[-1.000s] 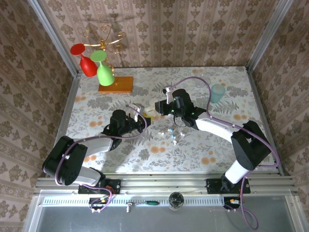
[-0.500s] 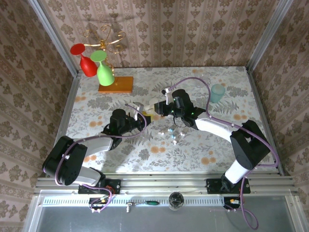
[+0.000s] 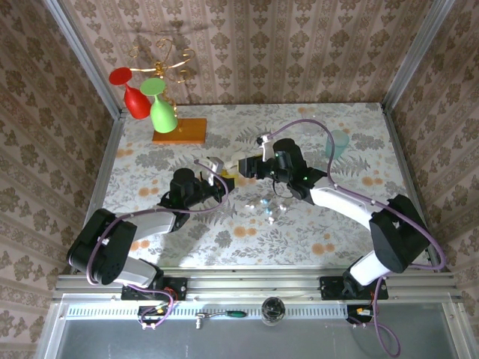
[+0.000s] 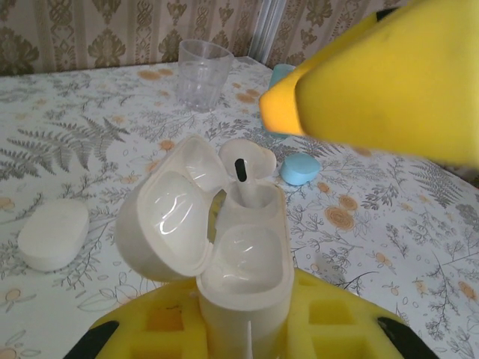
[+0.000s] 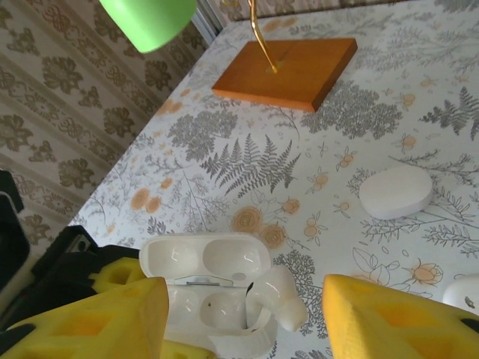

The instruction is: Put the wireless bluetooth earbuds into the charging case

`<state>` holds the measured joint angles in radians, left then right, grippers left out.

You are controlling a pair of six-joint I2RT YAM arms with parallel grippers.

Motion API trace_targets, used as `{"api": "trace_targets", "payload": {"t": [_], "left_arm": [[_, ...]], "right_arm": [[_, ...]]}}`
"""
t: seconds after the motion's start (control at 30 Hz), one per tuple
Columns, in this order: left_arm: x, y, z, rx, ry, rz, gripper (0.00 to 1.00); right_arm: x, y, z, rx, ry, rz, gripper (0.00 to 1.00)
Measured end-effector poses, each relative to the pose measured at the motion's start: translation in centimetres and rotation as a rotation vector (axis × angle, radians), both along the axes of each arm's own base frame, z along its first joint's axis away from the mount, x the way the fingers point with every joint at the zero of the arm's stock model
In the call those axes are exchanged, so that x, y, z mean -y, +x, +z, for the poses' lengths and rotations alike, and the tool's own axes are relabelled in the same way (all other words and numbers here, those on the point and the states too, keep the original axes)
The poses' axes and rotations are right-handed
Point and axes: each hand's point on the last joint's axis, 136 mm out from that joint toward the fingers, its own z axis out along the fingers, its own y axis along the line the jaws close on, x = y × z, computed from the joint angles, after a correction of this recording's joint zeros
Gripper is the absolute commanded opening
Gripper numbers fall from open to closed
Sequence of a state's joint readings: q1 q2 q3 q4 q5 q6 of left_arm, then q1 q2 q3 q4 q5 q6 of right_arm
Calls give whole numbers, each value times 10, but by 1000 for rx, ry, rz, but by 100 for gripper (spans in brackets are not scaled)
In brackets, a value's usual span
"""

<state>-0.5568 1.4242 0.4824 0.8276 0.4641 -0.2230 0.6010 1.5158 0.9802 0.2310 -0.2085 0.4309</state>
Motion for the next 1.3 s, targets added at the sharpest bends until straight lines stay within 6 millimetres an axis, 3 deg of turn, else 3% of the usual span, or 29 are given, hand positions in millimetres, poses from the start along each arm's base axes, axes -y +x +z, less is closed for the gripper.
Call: {"api": "trace_targets", "payload": {"t": [0.07, 0.23, 0.5, 0.77, 1.3], "left_arm": [[1, -1, 3, 42, 3, -16, 0], [6, -4, 5, 126, 18, -61, 0], [12, -23, 14, 241, 1, -172, 0], [16, -30, 20, 276, -13, -220, 0], [13, -25, 16, 260, 1, -187, 0]], "right_arm": [[5, -1, 7, 13, 9, -16, 57], [23, 2, 18, 20, 36, -75, 42], [46, 6, 6, -40, 6, -123, 27], [42, -6, -7, -90, -24, -50, 26], [33, -16, -8, -101, -17, 27, 27]]}}
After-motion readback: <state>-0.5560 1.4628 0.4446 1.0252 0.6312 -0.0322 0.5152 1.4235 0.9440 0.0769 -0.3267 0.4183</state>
